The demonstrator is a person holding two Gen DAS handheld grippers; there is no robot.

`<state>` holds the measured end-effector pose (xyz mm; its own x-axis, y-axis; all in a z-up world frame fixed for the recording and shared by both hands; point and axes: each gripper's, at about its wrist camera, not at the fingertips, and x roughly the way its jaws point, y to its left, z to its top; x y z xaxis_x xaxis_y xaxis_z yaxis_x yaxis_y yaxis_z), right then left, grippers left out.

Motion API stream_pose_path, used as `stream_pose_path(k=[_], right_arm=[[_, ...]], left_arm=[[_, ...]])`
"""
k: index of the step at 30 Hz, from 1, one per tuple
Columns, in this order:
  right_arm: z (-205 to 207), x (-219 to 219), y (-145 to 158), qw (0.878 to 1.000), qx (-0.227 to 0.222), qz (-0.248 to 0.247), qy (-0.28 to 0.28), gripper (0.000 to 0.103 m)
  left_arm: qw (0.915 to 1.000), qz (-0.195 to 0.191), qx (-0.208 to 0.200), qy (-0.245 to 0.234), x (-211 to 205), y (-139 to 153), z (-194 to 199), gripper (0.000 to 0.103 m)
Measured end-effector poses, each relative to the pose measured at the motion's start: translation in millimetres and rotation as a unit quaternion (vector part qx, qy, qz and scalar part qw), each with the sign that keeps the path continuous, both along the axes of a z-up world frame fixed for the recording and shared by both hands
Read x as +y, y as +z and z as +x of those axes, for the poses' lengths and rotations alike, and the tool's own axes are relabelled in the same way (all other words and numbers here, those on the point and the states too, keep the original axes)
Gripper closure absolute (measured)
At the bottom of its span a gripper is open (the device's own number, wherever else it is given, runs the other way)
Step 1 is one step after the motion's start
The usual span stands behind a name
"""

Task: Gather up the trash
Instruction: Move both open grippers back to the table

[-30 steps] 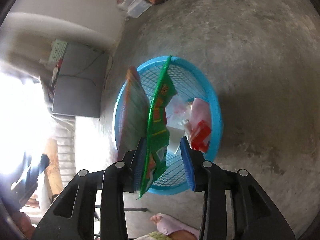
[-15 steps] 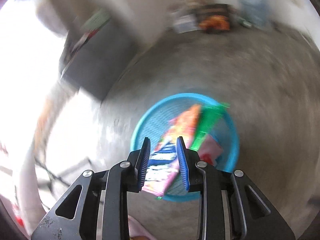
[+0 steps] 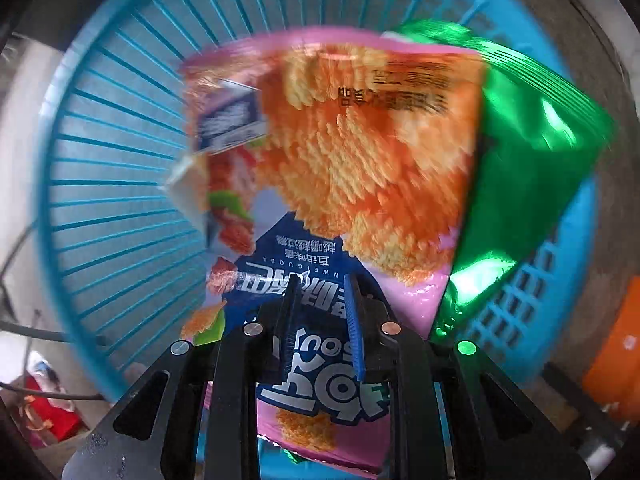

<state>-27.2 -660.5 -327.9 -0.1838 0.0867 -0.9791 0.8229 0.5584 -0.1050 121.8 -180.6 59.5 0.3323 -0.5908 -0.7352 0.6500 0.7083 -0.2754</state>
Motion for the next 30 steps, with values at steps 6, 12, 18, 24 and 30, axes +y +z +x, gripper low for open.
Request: stream_pose_path(k=[6, 12, 18, 24, 30], right_arm=[[26, 3, -42, 0.996, 0.081, 0.004, 0.038, 0.074], [40, 14, -12, 0.998, 0.023, -0.021, 0.047, 0.043], [23, 21, 67, 0.993, -0.102, -0.05, 0.042, 0.038], [-10, 45, 164, 0.971, -0.222, -0.083, 0.022, 0.038], [11, 114, 288, 0.933, -0.329, -0.11, 0.091, 0.038]], left_arm=[[0.9982, -0.012, -0.009, 0.059, 51, 5, 9, 0.04], [0.9946, -0.013, -0.026, 0.1, 82, 8, 19, 0.034], [0.991, -0.033, -0.021, 0.128, 112, 8, 24, 0.029], [0.9895, -0.046, -0.018, 0.135, 134, 2, 17, 0.027], [0.9816, -0.024, -0.028, 0.187, 167, -8, 14, 0.024]])
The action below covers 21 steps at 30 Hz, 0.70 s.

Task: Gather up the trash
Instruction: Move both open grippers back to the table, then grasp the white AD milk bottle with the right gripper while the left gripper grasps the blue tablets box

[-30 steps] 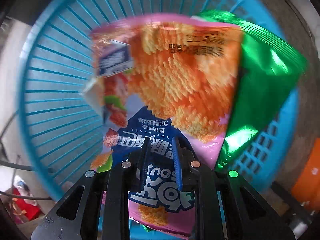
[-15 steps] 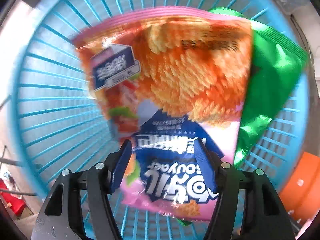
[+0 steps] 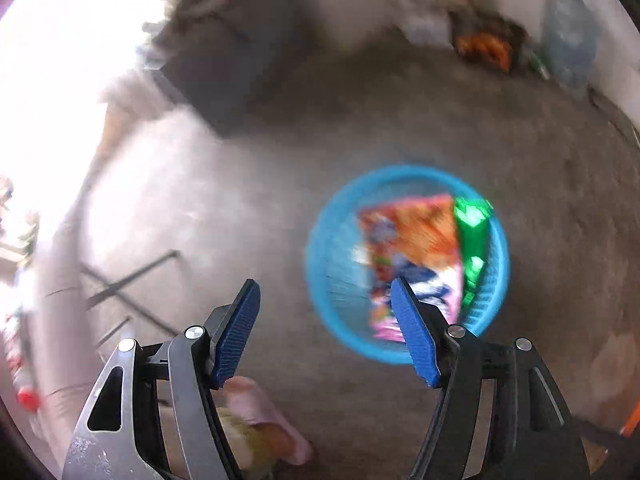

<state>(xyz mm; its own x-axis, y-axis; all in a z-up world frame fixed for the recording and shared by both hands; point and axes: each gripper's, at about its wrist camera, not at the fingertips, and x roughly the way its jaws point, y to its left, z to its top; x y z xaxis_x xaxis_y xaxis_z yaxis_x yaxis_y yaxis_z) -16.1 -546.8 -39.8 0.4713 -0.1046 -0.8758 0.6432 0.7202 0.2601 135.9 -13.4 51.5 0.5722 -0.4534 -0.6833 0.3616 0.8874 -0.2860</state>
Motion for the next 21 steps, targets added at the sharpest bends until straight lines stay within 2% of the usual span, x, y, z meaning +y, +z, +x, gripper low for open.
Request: stream_pose_path(k=[4, 6, 8, 10, 12, 14, 17, 21], right_arm=[[37, 79, 66, 0.994, -0.047, -0.027, 0.093, 0.034], [61, 114, 80, 0.987, -0.064, -0.03, 0.143, 0.032], [87, 161, 94, 0.975, -0.09, -0.018, 0.201, 0.031], [111, 201, 98, 0.962, -0.103, 0.001, 0.255, 0.03], [139, 247, 101, 0.942, -0.115, 0.023, 0.316, 0.028], [167, 285, 97, 0.929, -0.107, 0.03, 0.354, 0.028], [203, 331, 91, 0.914, -0.088, 0.032, 0.394, 0.028], [242, 366, 69, 0.91, -0.049, 0.021, 0.412, 0.027]], left_arm=[[0.9988, 0.012, 0.0, 0.048, 31, -10, -1, 0.019], [0.9972, 0.015, 0.007, 0.073, 48, -16, -1, 0.017], [0.9954, 0.014, 0.011, 0.095, 64, -20, -2, 0.014], [0.993, 0.013, 0.015, 0.116, 79, -24, -2, 0.012], [0.9893, 0.014, 0.02, 0.144, 96, -29, -3, 0.011], [0.9856, 0.014, 0.027, 0.167, 110, -33, -3, 0.01], [0.98, 0.011, 0.038, 0.195, 130, -39, -5, 0.009], [0.9762, 0.01, 0.041, 0.213, 146, -46, -7, 0.008]])
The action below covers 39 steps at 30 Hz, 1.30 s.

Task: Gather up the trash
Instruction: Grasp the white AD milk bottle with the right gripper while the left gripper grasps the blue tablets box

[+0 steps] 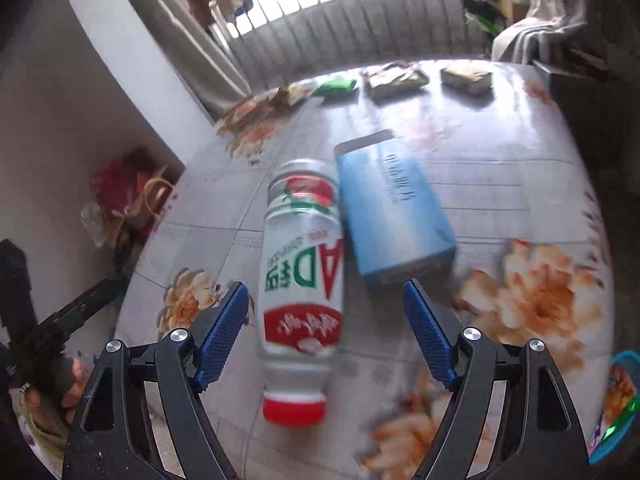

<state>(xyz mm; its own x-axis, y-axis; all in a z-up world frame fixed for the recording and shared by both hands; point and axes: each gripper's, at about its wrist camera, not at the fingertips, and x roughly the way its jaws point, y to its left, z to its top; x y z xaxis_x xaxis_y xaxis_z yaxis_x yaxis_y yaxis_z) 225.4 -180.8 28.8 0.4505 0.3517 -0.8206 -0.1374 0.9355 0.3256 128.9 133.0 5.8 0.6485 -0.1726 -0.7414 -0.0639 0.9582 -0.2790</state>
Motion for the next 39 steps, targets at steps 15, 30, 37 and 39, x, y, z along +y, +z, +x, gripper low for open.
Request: stream_pose_path(k=[15, 30, 37, 39], right_arm=[[7, 50, -7, 0.994, 0.001, -0.101, 0.038, 0.045], [-78, 24, -4, 0.995, -0.001, -0.075, 0.065, 0.046], [-121, -47, -1, 0.998, 0.014, -0.053, -0.03, 0.046], [-126, -69, -1, 0.997, 0.014, -0.047, -0.066, 0.046]], left_arm=[[0.9999, -0.011, 0.013, 0.0, 3, -14, 7, 0.008], [0.9993, 0.007, -0.003, -0.035, -25, 0, 10, 0.008], [0.9945, 0.0, 0.003, -0.104, -91, 2, 50, 0.008], [0.9913, -0.013, 0.007, -0.131, -115, 2, 66, 0.008]])
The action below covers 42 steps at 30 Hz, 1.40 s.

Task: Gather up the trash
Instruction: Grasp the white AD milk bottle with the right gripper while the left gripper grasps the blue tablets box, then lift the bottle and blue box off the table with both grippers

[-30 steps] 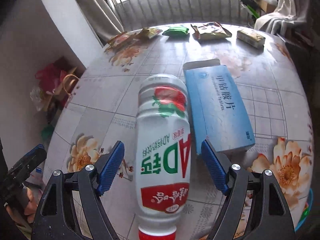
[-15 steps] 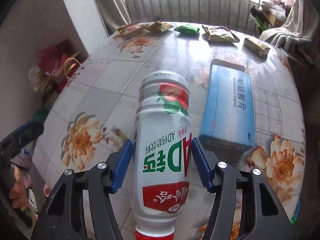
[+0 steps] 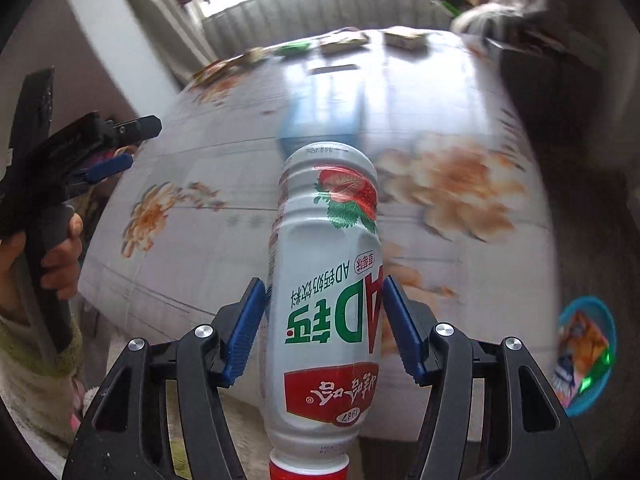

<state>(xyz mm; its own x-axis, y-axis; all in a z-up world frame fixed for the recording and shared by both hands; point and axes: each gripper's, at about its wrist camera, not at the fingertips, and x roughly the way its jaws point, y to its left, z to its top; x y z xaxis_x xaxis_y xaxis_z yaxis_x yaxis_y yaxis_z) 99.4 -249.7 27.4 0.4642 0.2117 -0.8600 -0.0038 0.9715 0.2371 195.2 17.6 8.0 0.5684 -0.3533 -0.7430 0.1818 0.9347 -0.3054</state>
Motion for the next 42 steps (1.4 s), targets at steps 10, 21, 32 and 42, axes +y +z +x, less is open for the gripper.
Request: stream_pose_path(k=[10, 21, 32, 42], right_arm=[[12, -45, -7, 0.995, -0.017, 0.051, -0.085, 0.046], [7, -59, -12, 0.99, -0.024, 0.102, -0.096, 0.046], [6, -65, -14, 0.987, -0.029, 0.118, -0.105, 0.046], [-4, -57, -12, 0.986, -0.018, 0.129, -0.106, 0.046]], left_arm=[[0.9967, 0.008, 0.068, -0.042, -103, -32, 83, 0.008], [0.9947, 0.079, 0.044, -0.049, -137, -53, 92, 0.008], [0.9943, 0.074, 0.02, -0.074, -117, -50, 68, 0.026], [0.9876, 0.067, 0.019, -0.14, -47, -52, -37, 0.026]])
